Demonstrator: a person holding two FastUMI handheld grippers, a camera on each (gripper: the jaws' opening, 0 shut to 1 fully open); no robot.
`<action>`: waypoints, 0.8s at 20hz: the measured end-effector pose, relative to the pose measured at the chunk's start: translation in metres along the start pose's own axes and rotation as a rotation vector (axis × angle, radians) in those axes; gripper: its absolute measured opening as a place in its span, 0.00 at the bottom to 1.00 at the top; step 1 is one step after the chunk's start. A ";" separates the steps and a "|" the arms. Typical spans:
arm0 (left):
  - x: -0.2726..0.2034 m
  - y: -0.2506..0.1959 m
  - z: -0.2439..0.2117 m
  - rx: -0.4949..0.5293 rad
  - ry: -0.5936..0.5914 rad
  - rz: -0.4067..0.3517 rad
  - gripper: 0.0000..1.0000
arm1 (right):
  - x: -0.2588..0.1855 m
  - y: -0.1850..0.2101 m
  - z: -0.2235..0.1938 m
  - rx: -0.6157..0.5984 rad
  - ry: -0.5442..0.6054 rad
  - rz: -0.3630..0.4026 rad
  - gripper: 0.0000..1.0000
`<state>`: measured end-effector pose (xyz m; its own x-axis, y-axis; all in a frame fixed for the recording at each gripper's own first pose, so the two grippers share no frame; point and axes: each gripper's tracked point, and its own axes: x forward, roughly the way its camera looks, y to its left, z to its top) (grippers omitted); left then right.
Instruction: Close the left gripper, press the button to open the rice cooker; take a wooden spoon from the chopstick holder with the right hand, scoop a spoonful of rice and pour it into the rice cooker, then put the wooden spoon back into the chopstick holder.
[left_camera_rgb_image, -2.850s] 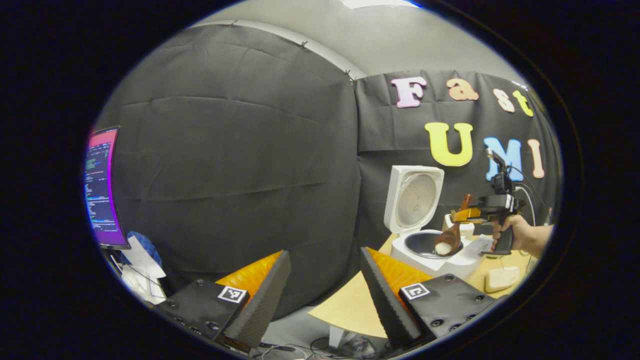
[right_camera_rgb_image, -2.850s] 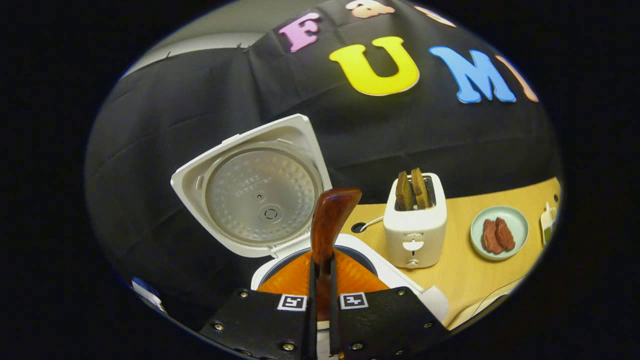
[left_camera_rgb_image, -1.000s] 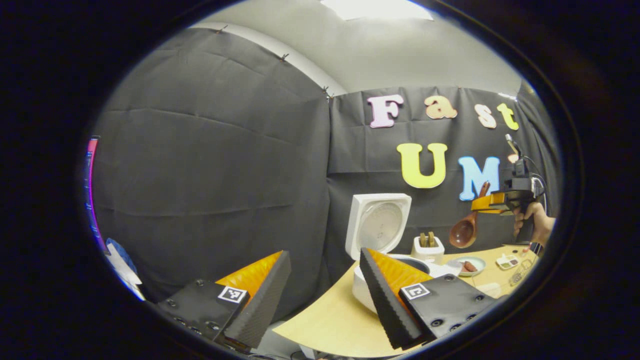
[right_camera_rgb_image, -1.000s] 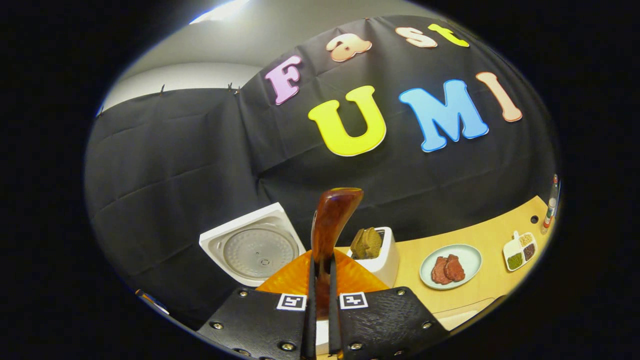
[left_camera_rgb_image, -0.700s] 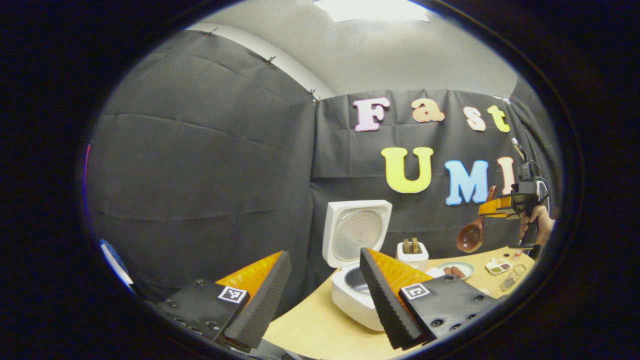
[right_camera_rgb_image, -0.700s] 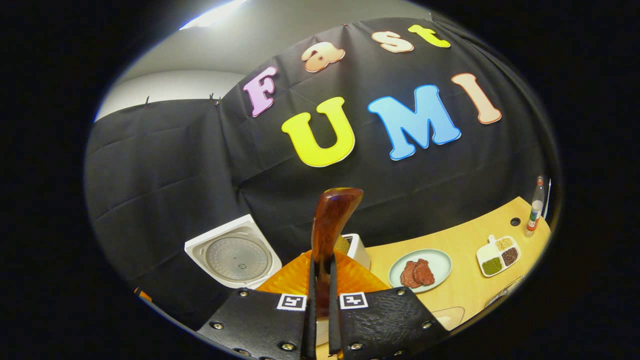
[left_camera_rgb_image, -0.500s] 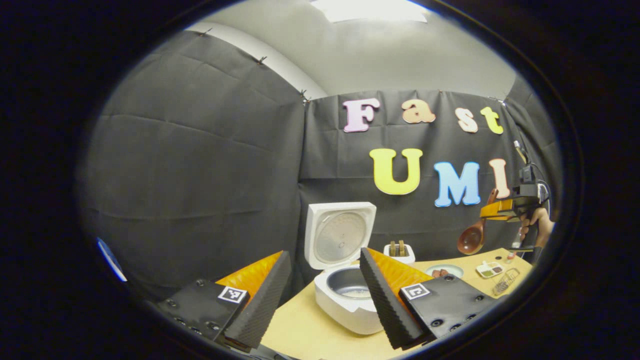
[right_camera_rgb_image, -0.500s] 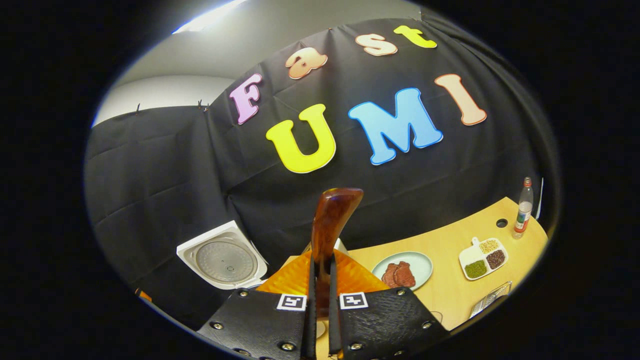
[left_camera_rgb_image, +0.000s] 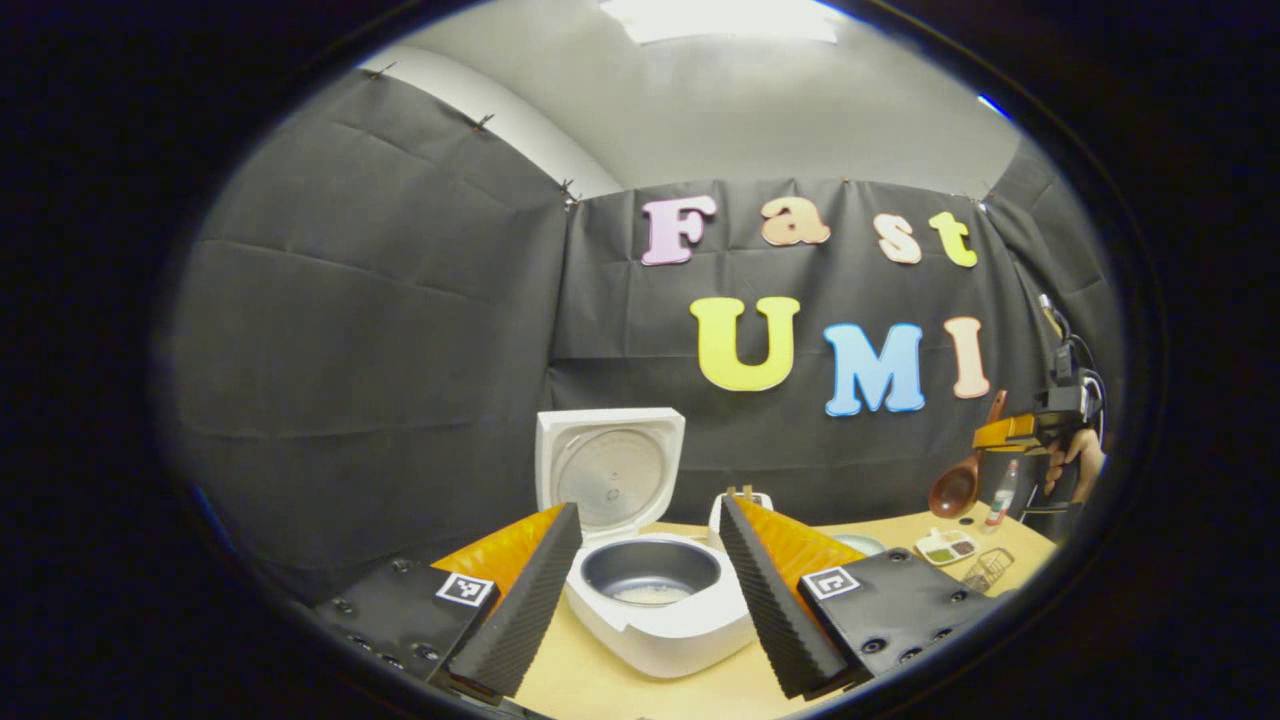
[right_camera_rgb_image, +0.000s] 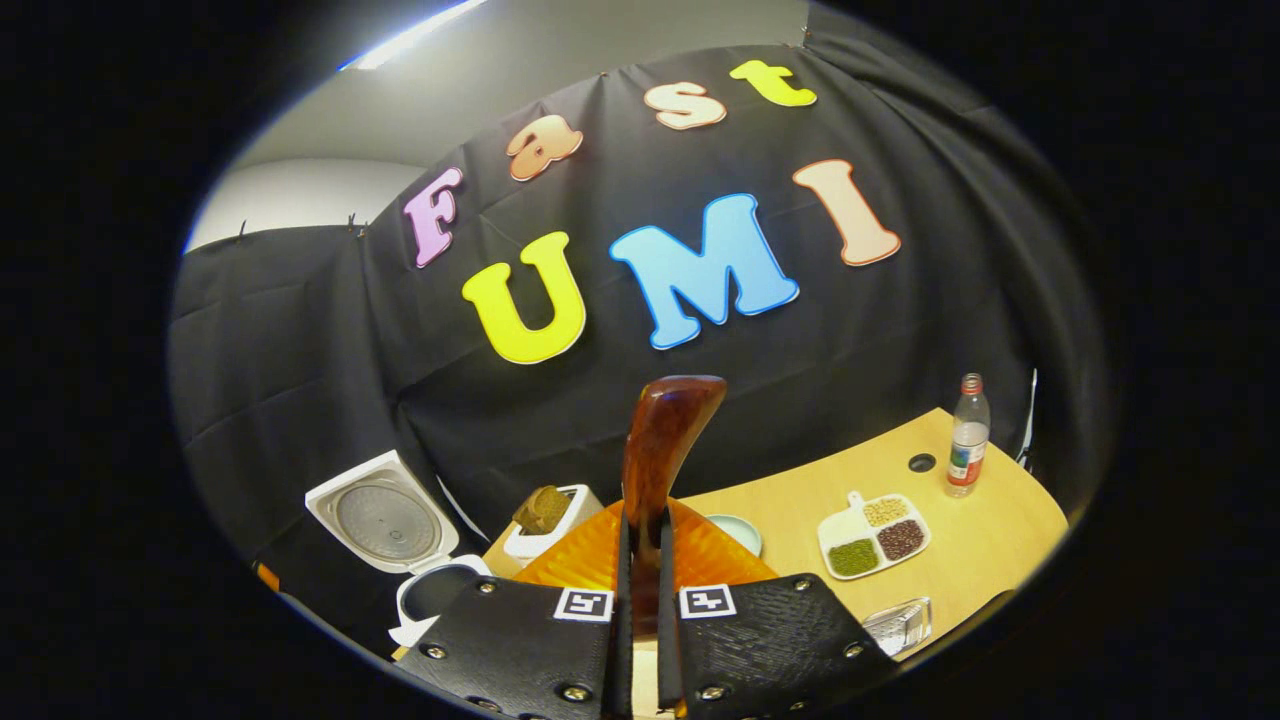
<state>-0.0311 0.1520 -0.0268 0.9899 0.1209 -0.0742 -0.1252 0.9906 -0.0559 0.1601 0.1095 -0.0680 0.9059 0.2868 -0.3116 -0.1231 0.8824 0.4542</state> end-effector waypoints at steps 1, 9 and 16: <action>0.002 -0.009 -0.001 0.001 0.002 -0.008 1.00 | -0.009 -0.010 0.002 0.004 0.001 -0.012 0.10; 0.012 -0.068 0.009 0.016 -0.004 -0.067 1.00 | -0.031 -0.099 -0.007 0.008 0.014 -0.134 0.10; 0.015 -0.096 0.012 0.041 -0.001 -0.092 0.96 | -0.039 -0.156 -0.038 -0.037 0.061 -0.221 0.10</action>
<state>-0.0030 0.0591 -0.0104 0.9971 0.0295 -0.0697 -0.0311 0.9993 -0.0214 0.1287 -0.0253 -0.1591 0.8864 0.1056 -0.4506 0.0603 0.9390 0.3387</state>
